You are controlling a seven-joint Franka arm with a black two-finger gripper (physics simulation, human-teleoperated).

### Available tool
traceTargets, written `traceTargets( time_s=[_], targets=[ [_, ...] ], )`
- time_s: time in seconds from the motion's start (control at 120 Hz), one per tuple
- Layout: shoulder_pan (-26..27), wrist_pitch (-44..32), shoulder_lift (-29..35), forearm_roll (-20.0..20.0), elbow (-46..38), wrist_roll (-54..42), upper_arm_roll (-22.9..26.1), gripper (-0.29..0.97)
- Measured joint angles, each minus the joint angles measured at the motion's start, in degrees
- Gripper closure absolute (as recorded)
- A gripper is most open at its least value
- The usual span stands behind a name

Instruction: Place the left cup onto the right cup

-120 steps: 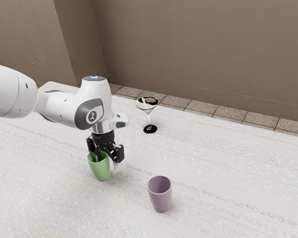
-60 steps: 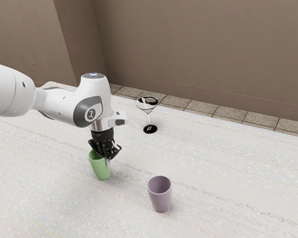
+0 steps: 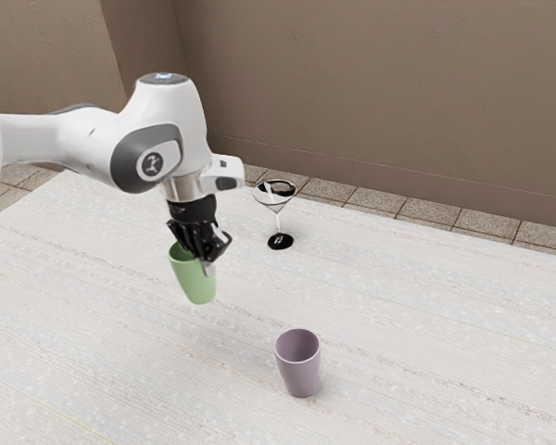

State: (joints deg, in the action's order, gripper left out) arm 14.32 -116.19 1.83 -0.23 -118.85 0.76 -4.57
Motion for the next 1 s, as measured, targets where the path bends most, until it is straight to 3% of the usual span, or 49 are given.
traceTargets(
  time_s=[0.283, 0.617, 0.867, 1.0],
  targets=[
    [2.31, 4.50, 0.27, 0.05, 4.95, 0.11, 9.27, 0.78],
    [7.42, 4.98, -4.38, 0.02, 8.95, 0.40, 13.16, 0.78],
    [0.62, 4.26, -5.75, 0.28, 9.49, 0.61, 13.54, 0.78],
    [2.11, 3.94, -5.77, 0.39, 9.35, 0.71, 13.64, 0.78]
  ],
)
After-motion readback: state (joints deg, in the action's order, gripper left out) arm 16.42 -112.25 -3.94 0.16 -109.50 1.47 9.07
